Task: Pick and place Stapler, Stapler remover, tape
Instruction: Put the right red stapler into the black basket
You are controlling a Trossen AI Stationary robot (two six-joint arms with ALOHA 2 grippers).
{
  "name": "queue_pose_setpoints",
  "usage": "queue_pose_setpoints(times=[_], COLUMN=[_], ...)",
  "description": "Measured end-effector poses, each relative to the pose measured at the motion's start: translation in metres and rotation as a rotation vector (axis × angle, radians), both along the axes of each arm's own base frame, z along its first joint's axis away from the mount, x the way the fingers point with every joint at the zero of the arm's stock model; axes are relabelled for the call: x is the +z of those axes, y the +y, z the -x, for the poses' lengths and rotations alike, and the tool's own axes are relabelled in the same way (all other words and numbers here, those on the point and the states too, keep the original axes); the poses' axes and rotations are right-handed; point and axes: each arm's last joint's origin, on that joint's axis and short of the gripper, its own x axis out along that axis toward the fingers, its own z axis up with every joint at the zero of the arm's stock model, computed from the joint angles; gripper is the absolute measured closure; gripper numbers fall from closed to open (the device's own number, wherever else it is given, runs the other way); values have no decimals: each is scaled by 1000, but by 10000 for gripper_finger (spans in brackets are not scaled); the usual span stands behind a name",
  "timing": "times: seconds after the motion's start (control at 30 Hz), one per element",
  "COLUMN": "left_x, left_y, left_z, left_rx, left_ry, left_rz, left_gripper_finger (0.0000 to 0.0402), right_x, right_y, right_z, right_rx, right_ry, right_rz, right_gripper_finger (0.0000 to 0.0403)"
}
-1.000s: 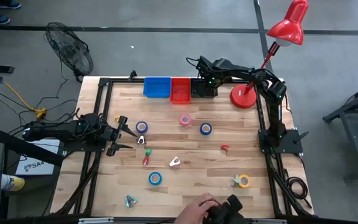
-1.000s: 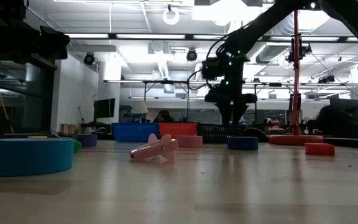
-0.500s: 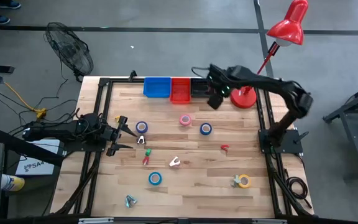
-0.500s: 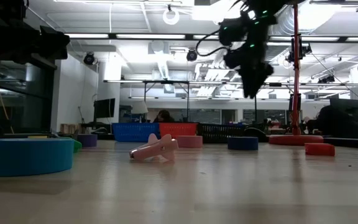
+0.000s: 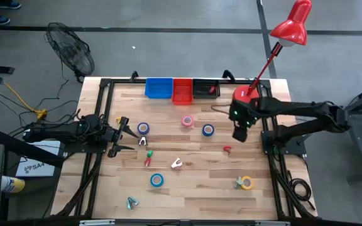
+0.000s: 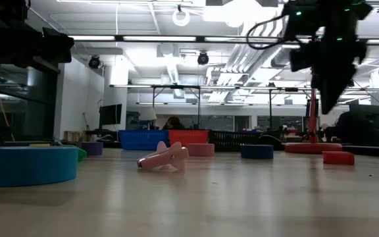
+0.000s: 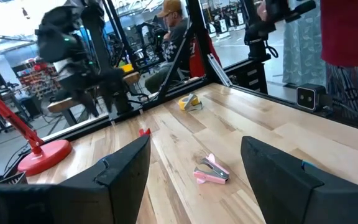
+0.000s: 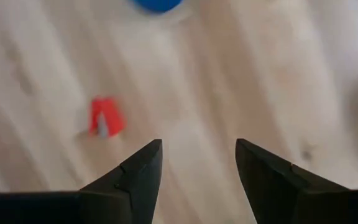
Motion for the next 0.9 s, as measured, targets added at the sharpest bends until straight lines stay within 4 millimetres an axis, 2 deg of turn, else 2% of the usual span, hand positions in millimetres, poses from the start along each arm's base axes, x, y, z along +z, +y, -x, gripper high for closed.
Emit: queue_pose_setpoints(times=[0.27, 0.4, 0.63, 0.9], left_x=[0, 0, 0, 0], left_y=[0, 0, 0, 0], left_z=[0, 0, 0, 0], left_rx=[-1, -1, -4, -4], left_ry=[-1, 0, 0, 0], left_rz=[0, 0, 0, 0], left_gripper_finger=[154, 154, 154, 154], right_x=[-25, -26, -24, -26], right_y=[29, 39, 58, 75], right_z=[4, -1, -7, -13], right_rx=[145, 178, 182, 278], right_ry=[-3, -15, -83, -113], right_rz=[-38, 8, -17, 4], right_gripper_finger=[207, 207, 207, 208])
